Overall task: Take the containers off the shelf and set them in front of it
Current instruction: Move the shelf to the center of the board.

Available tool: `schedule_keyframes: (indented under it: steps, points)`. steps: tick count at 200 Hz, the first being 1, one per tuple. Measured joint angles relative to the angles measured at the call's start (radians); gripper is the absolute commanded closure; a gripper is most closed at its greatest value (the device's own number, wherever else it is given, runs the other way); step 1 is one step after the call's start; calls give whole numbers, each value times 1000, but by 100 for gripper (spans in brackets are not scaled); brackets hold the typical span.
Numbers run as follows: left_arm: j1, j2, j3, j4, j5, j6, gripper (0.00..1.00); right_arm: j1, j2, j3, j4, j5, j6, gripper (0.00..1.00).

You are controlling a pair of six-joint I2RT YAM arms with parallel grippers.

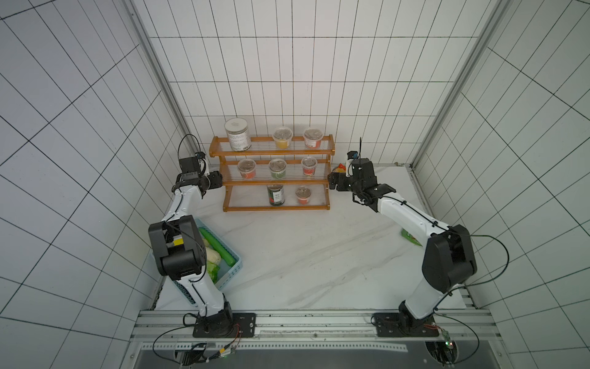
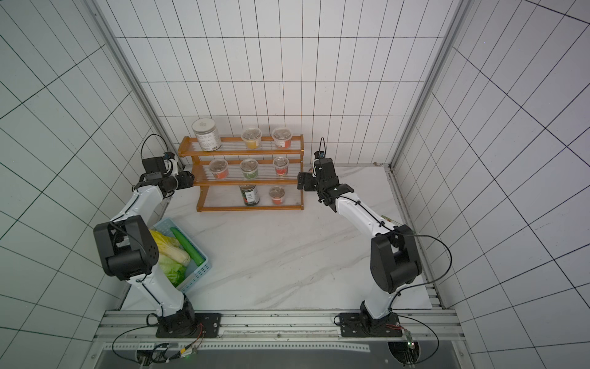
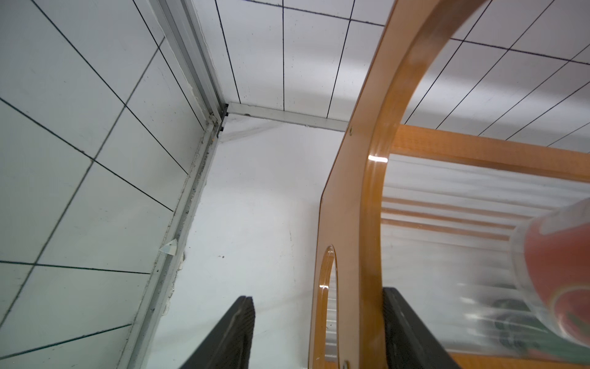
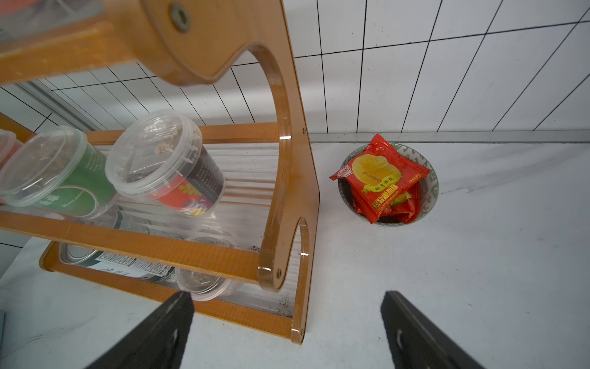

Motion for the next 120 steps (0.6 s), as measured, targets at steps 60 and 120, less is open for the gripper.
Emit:
schedule_keyframes:
  steps: [60,120]
  points:
    - [-26,23,32,-18,15,-3,77,3,100,105,-25,31,7,9]
    - [-23,37,49,-27,59,-20,86,3,204,206,-40,53,6,25]
